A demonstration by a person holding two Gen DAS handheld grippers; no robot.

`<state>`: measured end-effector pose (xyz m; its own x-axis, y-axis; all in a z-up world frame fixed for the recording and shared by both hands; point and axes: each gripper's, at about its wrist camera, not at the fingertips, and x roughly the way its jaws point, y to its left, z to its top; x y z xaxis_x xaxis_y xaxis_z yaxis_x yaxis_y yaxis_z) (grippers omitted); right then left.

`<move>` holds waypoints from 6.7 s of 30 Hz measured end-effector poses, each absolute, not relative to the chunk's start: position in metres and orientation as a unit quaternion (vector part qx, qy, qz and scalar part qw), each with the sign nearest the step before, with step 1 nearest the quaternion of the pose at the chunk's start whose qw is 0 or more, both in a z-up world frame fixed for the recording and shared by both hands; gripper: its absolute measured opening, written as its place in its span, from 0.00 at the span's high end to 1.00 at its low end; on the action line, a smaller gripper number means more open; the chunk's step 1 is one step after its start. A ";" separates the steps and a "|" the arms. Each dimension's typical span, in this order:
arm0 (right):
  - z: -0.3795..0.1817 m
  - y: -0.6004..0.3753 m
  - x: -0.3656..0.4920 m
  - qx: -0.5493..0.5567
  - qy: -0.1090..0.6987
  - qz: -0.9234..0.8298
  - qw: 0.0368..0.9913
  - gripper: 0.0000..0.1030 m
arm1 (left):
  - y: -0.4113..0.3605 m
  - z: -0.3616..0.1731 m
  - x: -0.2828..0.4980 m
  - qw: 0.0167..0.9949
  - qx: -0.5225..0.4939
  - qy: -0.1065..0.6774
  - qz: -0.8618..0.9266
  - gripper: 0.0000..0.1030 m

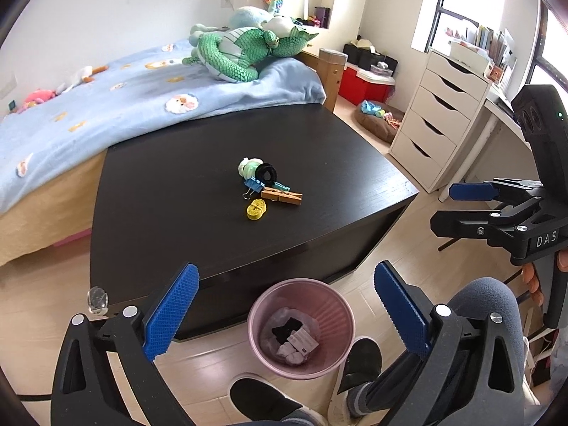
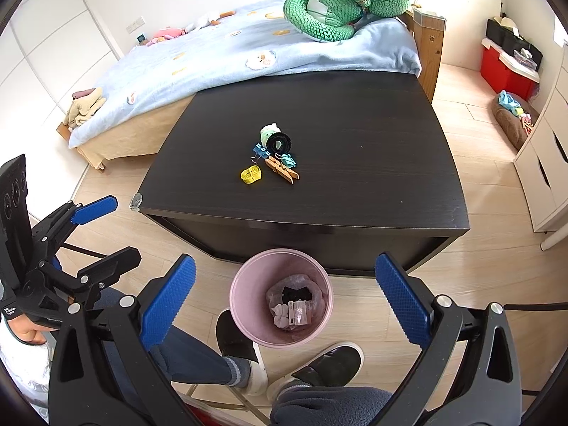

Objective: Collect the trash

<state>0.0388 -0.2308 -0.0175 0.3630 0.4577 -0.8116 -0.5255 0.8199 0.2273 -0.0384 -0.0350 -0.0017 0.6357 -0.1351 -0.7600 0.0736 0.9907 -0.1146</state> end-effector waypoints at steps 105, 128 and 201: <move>-0.079 -0.120 0.163 -0.219 0.500 0.377 0.748 0.14 | 0.010 -0.076 0.101 0.842 -0.004 0.532 -0.091 0.82; -0.122 -0.087 0.169 -0.304 0.496 0.396 0.710 0.76 | 0.022 -0.078 0.096 0.842 -0.011 0.532 -0.088 0.82; -0.050 -0.176 0.032 -0.189 0.413 0.448 0.770 0.33 | -0.025 -0.014 -0.011 0.883 0.003 0.458 -0.107 0.82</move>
<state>0.0318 -0.1765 -0.0496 0.2575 0.5334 -0.8057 -0.8463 0.5269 0.0783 -0.0113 -0.0254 -0.0145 0.5581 -0.1869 -0.8084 0.1925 0.9769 -0.0930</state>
